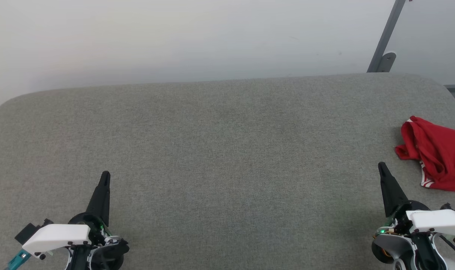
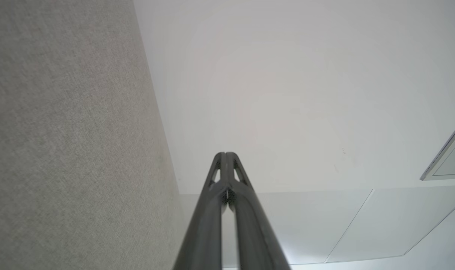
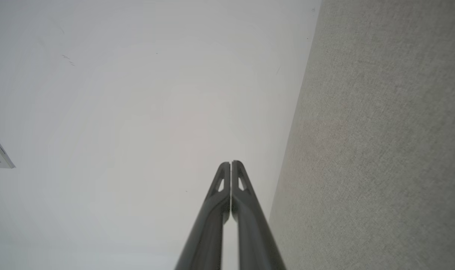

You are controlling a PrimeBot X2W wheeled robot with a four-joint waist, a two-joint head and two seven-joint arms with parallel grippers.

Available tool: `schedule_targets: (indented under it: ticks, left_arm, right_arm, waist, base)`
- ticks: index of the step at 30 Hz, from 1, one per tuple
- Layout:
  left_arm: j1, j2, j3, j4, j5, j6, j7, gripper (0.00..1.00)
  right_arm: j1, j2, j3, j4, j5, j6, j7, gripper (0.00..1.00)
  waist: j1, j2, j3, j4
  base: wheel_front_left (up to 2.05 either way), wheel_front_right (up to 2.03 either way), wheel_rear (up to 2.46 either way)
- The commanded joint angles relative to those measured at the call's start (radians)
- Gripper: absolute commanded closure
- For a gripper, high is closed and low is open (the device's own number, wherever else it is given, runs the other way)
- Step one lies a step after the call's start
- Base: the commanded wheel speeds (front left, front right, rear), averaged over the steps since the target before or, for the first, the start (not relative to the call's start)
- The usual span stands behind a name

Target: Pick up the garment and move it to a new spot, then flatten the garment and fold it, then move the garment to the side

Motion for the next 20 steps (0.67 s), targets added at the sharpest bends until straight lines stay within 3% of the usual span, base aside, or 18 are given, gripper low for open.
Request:
schedule_targets:
  ticks: [1,20]
  left_arm:
    - [-0.012,-0.003,0.004,0.0,0.0,0.002,0.004,1.0]
    - [-0.013,-0.004,0.006,0.0,0.002,0.002,0.005,1.0]
  right_arm:
    - [-0.004,0.001,0.001,0.001,0.004,0.0,0.001,1.0]
    - [-0.004,0.001,0.001,0.0,0.004,0.0,0.001,1.0]
  waist:
    - [-0.0001,-0.0001,0.0,0.0]
    - [-0.0001,-0.0001,0.0,0.0]
  base:
    - [0.0,0.0,0.0]
    - [0.0,0.0,0.0]
